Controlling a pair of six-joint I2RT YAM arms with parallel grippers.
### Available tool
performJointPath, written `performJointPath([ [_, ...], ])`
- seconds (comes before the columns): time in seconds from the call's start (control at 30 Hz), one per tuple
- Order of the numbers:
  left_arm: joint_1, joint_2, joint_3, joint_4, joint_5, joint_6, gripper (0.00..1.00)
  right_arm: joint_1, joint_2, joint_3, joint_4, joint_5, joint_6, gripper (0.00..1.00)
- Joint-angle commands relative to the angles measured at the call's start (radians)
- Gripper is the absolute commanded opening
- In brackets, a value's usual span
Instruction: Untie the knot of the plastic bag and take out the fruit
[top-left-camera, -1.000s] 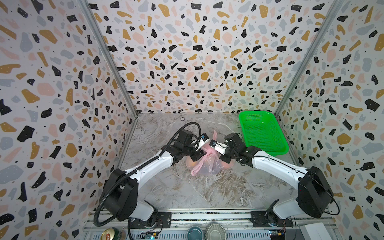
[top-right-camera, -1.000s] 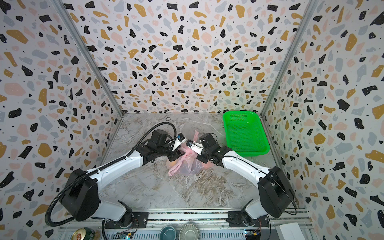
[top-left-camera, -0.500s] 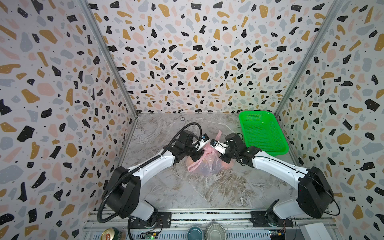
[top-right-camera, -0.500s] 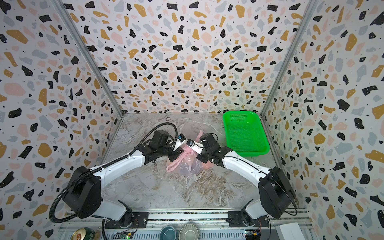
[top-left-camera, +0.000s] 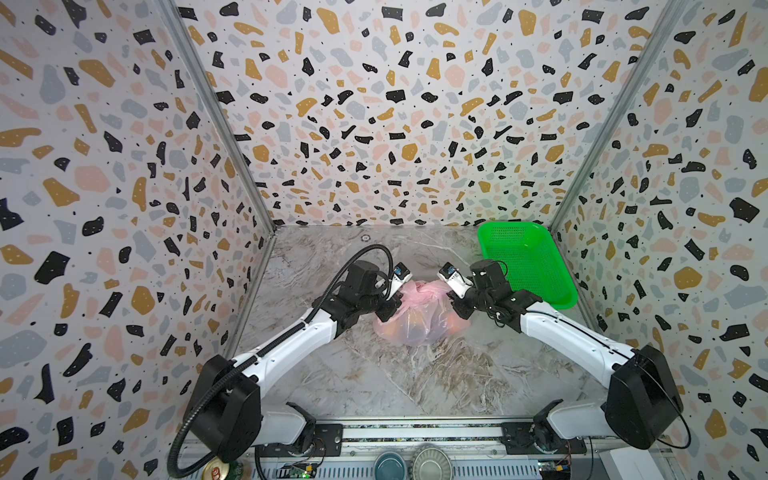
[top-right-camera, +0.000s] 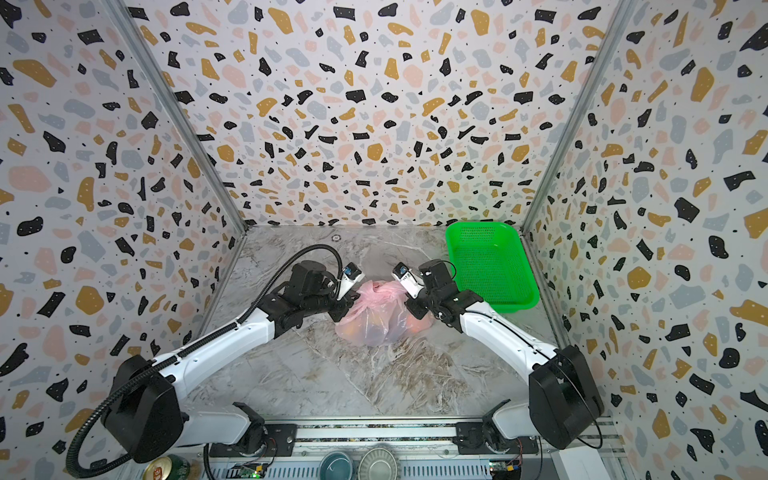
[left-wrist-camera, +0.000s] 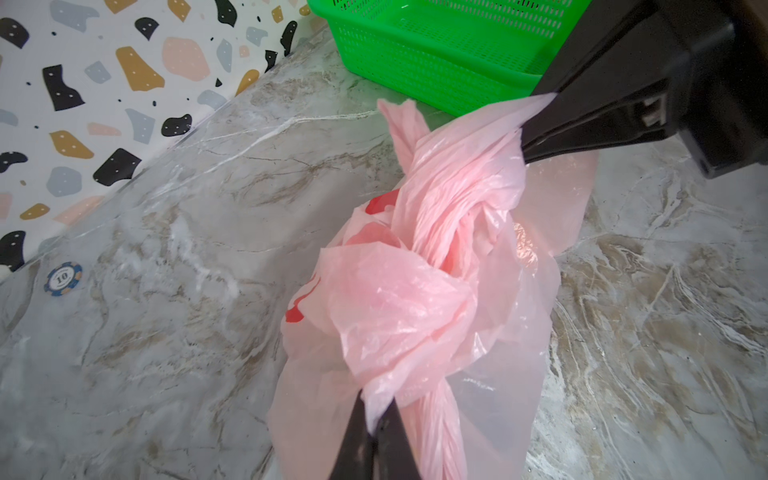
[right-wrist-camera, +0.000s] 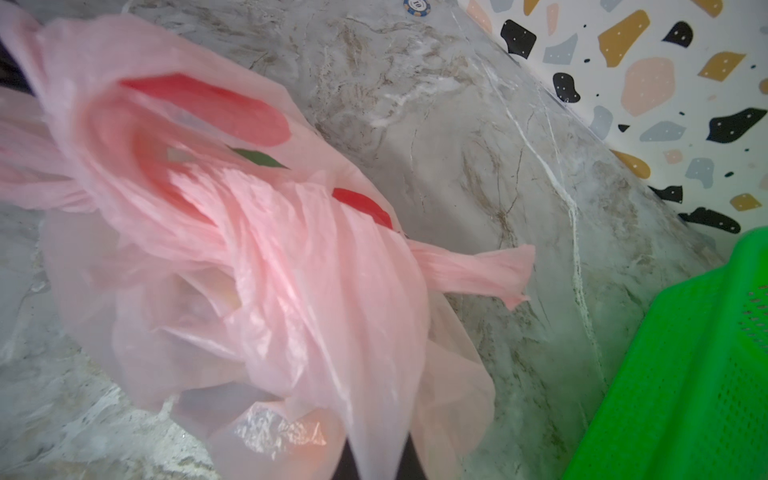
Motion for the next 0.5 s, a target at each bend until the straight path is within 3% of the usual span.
performJointPath([
  [0.0,0.041,-0.032,-0.036,0.057,-0.030,-0.063,0.00,-0.032,-0.040,-0.009,-0.030,-0.013,0.098,0.00],
  [0.47,0.216,-0.059,-0.167,0.193,-0.059,-0.299,0.00,-0.232,-0.084,-0.110,-0.070,-0.045,0.341,0.00],
])
